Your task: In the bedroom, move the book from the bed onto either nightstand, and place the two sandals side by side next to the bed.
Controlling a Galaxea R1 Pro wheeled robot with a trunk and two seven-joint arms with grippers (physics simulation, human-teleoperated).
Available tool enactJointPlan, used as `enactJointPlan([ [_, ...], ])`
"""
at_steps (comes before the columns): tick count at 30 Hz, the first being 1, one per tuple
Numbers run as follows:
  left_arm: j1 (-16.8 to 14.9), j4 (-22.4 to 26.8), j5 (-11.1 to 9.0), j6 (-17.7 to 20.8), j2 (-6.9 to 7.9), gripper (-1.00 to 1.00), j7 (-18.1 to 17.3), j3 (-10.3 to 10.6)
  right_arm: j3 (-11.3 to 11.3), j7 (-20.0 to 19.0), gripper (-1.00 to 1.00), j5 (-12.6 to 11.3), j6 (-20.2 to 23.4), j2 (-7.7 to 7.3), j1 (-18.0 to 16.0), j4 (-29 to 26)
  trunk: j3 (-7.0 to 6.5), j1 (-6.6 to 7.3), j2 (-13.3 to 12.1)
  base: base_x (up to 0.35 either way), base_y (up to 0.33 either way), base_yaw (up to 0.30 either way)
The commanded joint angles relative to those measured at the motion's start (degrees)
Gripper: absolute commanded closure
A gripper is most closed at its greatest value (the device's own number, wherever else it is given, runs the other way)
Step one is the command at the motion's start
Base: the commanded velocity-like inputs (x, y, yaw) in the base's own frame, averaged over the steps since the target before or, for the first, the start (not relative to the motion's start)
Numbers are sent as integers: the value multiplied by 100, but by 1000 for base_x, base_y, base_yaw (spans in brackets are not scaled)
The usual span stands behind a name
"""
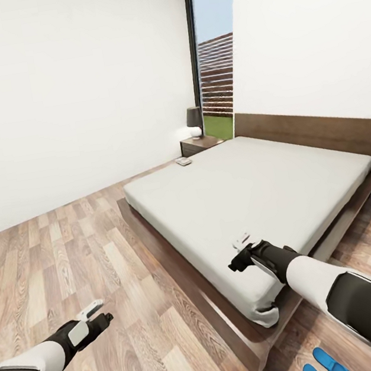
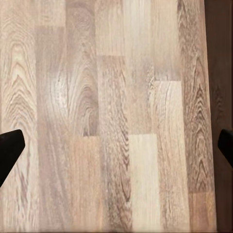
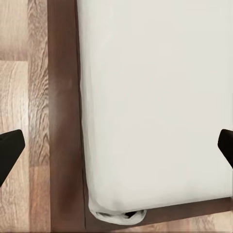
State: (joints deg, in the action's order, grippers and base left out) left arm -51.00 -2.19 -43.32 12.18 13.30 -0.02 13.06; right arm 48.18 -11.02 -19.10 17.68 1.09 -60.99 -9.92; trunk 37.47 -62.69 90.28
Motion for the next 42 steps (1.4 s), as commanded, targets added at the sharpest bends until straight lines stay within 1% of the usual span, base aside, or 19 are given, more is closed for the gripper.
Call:
enactJointPlan([
  [1, -5, -9, -53, 12, -19, -100, 2, 49, 43, -2, -100, -60, 24, -2, -1, 6, -13, 23, -39, 0, 0, 1],
  [2, -1, -17, -43, -52, -64, -100, 6, 48, 43, -7, -100, -67, 20, -12, 8, 28, -31, 45, -79, 0, 0, 0],
  [3, 0, -19, -41, -79, -73, -100, 7, 48, 43, -7, -100, -67, 19, -15, 8, 31, -49, 67, -119, 0, 0, 0],
  [8, 1, -24, -38, -187, -98, -100, 9, 48, 43, -9, -100, -67, 17, -37, 12, 38, -146, 177, -319, 0, 0, 42],
  [15, 24, -27, -36, -266, -131, -100, 15, 48, 48, -6, -100, -62, 16, -46, 15, 42, -306, 330, -600, 0, 0, 141],
  [20, 115, -27, -30, -394, -231, -100, 20, 48, 50, -5, -100, -54, 16, -37, 35, 42, -426, 440, -801, 0, 0, 178],
  [23, 163, -27, -29, -522, -279, -100, 24, 48, 51, -5, -100, -56, 14, -31, 55, 43, -499, 506, -921, 0, 0, 188],
  [24, 192, -27, -28, -637, -315, -100, 27, 48, 51, -5, -100, -58, 10, -28, 92, 43, -524, 528, -961, 0, 0, 192],
  [28, 205, -29, -27, -684, -345, -100, 33, 47, 51, -5, -100, -58, 8, -29, 128, 43, -622, 616, -1121, 0, 0, 192],
  [30, 209, -28, -27, -705, -358, -100, 35, 47, 51, -5, -100, -62, 3, -30, 220, 43, -671, 660, -1202, 0, 0, 193],
  [31, 213, -28, -27, -719, -387, -100, 37, 47, 45, -5, -100, -70, -15, -33, 549, 43, -696, 682, -1242, 0, 0, 202],
  [33, 213, -28, -27, -721, -407, -100, 37, 47, 43, -5, -100, -72, -38, -38, 670, 43, -745, 726, -1322, 0, 0, 204],
  [37, 215, -28, -27, -724, -430, -100, 37, 47, 44, -5, -100, -71, -136, -41, 808, 43, -843, 814, -1482, 0, 0, 206],
  [42, 219, -29, -27, -725, -439, -100, 37, 47, 50, -5, -100, -68, -230, -30, 882, 43, -966, 923, -1683, 0, 0, 207],
])
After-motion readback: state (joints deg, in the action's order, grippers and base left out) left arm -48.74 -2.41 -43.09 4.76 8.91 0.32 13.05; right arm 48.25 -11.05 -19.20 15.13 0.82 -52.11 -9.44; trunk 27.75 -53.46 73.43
